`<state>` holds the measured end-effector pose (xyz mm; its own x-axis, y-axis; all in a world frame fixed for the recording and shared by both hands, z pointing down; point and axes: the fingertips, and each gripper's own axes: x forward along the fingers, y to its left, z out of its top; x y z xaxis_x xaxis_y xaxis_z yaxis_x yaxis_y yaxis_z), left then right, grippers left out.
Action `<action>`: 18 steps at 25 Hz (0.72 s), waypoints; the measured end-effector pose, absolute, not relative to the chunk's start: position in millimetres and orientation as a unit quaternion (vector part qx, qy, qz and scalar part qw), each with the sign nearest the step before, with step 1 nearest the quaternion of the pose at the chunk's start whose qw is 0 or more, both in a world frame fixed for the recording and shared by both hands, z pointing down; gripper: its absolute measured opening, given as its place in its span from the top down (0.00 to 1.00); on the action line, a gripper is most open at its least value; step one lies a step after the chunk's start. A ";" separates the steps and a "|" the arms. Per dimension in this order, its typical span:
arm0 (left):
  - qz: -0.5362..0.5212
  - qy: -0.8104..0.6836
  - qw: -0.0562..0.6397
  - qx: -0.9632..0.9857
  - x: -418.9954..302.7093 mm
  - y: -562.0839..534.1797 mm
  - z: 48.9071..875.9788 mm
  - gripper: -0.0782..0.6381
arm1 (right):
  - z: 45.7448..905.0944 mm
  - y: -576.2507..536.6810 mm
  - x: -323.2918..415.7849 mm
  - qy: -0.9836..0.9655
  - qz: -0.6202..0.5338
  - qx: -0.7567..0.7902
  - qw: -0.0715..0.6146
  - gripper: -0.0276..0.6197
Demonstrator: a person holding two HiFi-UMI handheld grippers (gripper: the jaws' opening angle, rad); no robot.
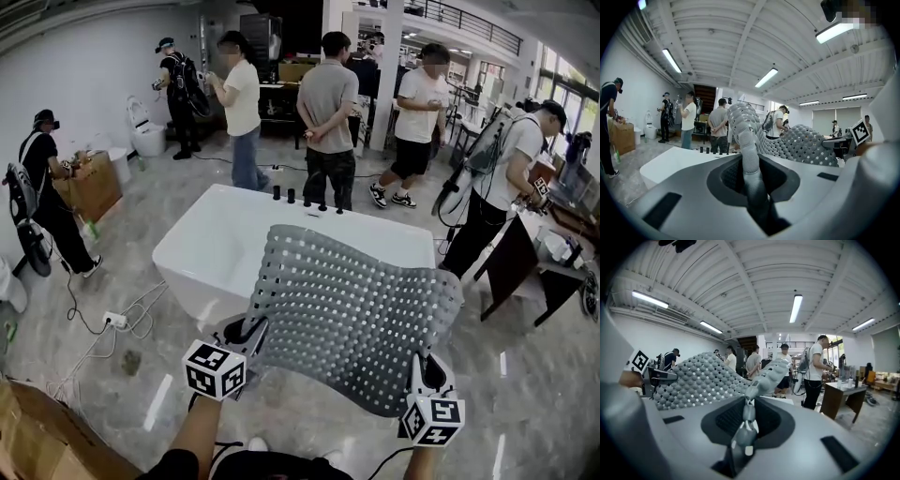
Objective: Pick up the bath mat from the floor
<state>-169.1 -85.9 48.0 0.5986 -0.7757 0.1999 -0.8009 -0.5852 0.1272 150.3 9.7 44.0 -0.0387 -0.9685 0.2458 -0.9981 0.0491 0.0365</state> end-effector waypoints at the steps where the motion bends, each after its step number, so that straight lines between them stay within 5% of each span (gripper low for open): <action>1: 0.061 -0.444 0.102 0.888 -168.5 -85.2 47.4 0.81 | 43.4 10.3 150.2 -0.717 0.073 0.686 0.102 0.85; 18: 0.062 -0.444 0.103 0.888 -171.5 -86.5 53.0 0.81 | 50.5 4.0 147.3 -0.710 0.071 0.692 0.107 0.85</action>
